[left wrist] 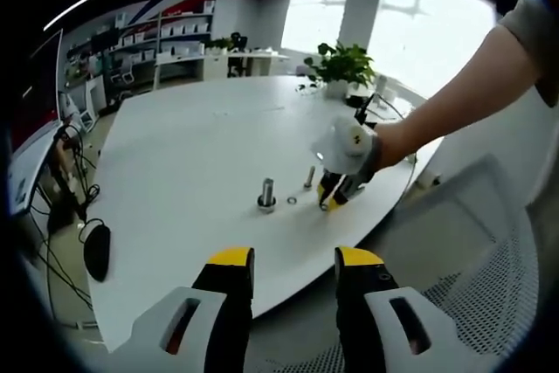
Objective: Place the washer onto the threaded stud by aligning its center hole with the stud, sliding it down to the base, and recovering from edge contact or off-axis alignment until the washer reaches the visible bottom stop.
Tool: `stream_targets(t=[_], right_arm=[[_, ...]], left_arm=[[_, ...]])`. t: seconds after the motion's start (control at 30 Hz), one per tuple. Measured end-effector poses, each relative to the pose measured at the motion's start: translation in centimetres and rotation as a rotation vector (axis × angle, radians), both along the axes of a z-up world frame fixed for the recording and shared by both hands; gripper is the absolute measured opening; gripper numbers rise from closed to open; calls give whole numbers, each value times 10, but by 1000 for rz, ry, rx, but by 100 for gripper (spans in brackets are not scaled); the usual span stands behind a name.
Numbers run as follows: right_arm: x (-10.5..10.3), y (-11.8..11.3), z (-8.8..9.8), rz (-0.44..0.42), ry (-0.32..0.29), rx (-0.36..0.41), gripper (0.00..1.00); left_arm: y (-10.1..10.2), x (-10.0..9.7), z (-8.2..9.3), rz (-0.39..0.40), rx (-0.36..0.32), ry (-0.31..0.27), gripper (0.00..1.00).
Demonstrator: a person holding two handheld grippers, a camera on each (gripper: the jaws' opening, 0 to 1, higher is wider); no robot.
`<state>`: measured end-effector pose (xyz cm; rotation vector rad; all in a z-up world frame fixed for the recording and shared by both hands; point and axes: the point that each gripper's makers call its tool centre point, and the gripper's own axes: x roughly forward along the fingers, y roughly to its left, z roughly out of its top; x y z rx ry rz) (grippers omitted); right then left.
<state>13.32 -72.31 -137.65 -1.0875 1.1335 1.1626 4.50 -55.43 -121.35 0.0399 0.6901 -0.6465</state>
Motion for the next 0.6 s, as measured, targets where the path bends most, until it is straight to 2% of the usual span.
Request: stream_targets(t=[0.07,0.1,0.23,0.37,0.47,0.6], right_arm=[[-1,-1,0,98,-2,-65,15],[-1,-1,0,114,-3,-78,15],[1,-1,0,22,18,-84,14],[0,-2,1,18,-3,-46,14],[2,-2,0,-28,-7,-20,14],[2,-3,2,-47,-5,7,14]], left_arm=[[0,-1,0,-4,1,3,35],[-1,-1,-1,-5,2,3,35],[-1,-1,-1,-9,4,5,35],[-1,-1,-1,-9,4,7,35],[-1,-1,-1,-9,4,7,35],[-1,-1,-2,-7,5,9,35]])
